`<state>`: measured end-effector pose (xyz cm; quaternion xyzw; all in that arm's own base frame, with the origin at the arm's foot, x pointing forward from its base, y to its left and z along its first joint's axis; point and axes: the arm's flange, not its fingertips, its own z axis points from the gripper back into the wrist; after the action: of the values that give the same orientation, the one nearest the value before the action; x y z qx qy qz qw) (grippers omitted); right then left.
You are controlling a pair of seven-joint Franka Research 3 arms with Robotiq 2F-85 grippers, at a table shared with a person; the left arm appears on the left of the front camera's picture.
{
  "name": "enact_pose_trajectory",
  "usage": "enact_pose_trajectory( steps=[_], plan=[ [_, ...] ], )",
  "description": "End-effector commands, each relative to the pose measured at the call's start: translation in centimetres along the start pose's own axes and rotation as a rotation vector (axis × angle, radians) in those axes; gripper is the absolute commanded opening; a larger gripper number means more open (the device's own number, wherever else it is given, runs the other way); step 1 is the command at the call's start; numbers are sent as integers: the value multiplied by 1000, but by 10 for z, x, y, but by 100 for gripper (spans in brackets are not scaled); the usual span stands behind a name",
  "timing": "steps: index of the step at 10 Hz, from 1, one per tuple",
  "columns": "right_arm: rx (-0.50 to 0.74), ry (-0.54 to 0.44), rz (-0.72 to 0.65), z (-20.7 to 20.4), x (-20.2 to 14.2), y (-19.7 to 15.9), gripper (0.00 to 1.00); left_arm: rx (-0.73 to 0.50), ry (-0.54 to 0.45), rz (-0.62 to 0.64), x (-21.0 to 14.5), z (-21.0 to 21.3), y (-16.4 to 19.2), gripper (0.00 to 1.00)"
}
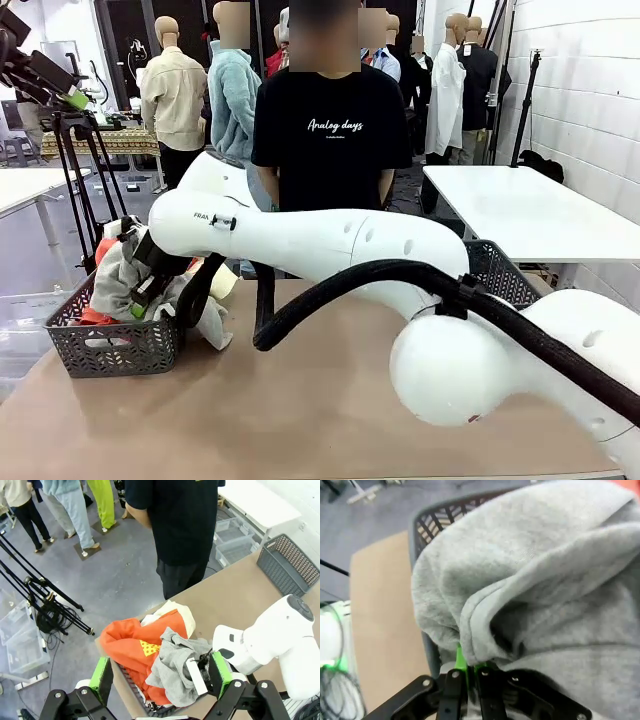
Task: Sort the tops and bottoms.
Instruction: Sort the clothes according to human instructions.
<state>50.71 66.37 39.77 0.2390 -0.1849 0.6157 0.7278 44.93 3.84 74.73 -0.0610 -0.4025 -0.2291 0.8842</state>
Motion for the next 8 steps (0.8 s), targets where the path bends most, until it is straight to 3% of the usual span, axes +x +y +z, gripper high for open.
enact_pose_trajectory(
  steps=[1, 5, 7, 8],
  plan=[
    [-1, 46, 40, -98, 224, -140, 0, 3, -1, 0, 0, 1, 0, 100],
    [57, 95, 30, -122, 222, -142, 0, 3, -1, 0, 0, 1, 0, 100],
    [33, 27, 41, -103, 224, -139, 0, 3, -1, 0, 0, 1, 0, 100],
    [26, 5, 38, -94, 224, -137, 12, 3, -1, 0, 0, 1, 0, 100]
  ],
)
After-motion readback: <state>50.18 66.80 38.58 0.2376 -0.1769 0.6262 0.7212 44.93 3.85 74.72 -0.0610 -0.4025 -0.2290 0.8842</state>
